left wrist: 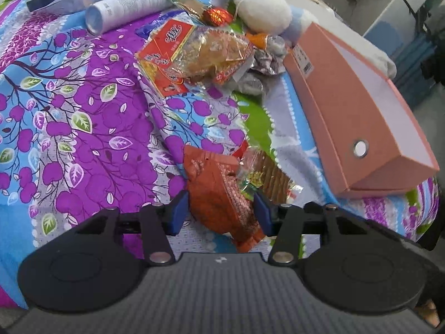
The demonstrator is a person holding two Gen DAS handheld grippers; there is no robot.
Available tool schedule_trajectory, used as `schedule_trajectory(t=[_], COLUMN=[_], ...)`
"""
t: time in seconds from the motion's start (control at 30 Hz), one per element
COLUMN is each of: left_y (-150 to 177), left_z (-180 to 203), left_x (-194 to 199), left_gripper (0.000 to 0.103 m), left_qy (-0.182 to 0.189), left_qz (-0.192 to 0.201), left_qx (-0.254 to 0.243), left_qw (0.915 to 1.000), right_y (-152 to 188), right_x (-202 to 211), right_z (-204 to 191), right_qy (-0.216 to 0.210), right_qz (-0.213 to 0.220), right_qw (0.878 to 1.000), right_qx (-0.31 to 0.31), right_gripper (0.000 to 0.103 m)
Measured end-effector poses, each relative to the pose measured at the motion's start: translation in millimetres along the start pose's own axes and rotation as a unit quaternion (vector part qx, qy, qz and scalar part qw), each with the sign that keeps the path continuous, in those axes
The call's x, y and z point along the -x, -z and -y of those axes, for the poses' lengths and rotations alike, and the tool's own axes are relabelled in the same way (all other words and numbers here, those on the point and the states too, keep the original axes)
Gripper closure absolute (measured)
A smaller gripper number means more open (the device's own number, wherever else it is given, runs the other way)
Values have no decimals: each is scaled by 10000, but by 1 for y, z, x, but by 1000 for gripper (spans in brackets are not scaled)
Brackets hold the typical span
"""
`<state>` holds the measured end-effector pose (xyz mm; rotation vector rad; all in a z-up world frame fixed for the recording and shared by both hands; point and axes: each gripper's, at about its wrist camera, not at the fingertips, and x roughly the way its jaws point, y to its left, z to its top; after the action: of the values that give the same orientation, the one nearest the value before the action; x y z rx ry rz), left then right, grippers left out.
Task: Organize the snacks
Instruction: 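Grasp the chocolate-wafer packet with the right tool while the left tool holds the red bag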
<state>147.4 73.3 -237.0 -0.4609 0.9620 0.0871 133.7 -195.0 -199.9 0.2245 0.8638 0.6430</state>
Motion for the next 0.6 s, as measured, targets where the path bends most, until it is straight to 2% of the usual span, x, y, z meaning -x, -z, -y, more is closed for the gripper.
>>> schedule_trajectory(t=[0.13,0.43,0.6], left_y=[0,0,0], left_z=[-3,-5,-6], left_x=[-7,-11,-13], left_gripper=[48,48,48], left_qy=[-31,-27,-6], left_qz=[-67,-77,-66], left_qx=[-17,-79,-62], left_qw=[10000,9999,10000], right_y=[1,-3,-8], right_x=[-5,-35,-45], right_z=[11,32,34], right_qy=[-289,-918,-1111], right_qz=[-20,-141,-189], right_qw=[9988,9866,9816], right_qx=[-400,-1338,-1540], right_gripper=[39,42,45])
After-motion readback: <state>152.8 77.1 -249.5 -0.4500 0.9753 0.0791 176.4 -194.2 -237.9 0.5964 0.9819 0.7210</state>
